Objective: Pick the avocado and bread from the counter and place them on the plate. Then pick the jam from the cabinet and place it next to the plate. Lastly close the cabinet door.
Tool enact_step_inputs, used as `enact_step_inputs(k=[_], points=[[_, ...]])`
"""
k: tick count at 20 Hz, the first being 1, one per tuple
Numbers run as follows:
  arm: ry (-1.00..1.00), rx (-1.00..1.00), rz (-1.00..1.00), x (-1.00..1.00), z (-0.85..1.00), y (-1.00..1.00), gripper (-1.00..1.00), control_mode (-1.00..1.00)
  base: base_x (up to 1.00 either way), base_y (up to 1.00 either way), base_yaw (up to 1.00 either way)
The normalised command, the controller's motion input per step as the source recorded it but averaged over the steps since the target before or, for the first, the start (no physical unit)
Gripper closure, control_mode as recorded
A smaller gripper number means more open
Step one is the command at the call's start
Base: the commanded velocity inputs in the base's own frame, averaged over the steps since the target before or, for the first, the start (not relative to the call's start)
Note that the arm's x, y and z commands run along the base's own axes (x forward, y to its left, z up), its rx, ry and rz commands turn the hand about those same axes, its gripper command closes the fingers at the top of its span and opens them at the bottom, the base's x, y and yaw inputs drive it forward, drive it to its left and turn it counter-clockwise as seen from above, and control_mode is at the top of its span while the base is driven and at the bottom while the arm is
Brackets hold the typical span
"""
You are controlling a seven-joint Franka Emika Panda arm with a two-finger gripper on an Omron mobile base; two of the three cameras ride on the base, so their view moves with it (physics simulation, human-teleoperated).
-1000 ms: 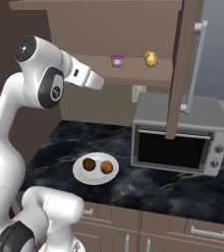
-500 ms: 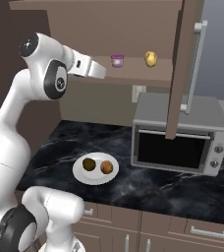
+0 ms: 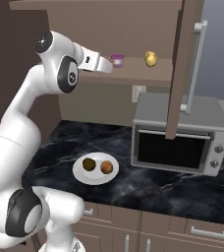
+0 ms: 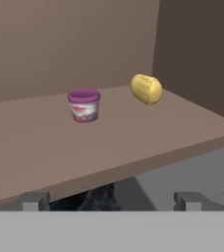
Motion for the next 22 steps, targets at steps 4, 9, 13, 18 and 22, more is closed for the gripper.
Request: enact_step_inputs(k=[4, 9, 13, 18, 22], points=[[0.01, 0.0, 0.0, 0.41, 0.0, -0.24, -1.0, -1.0, 0.0, 0.0, 0.0], [0.03, 0.01, 0.0, 0.48, 0.0, -0.03, -1.0, -1.0, 0.0, 0.0, 0.0], [0.03, 0.0, 0.0, 0.45, 0.0, 0.0, -1.0, -1.0, 0.0, 0.0, 0.0], [0.04, 0.0, 0.0, 0.45, 0.0, 0.0, -1.0, -1.0, 0.0, 0.0, 0.0], [0.01, 0.0, 0.0, 0.43, -0.01, 0.0, -1.0, -1.0, 0.0, 0.0, 0.0]])
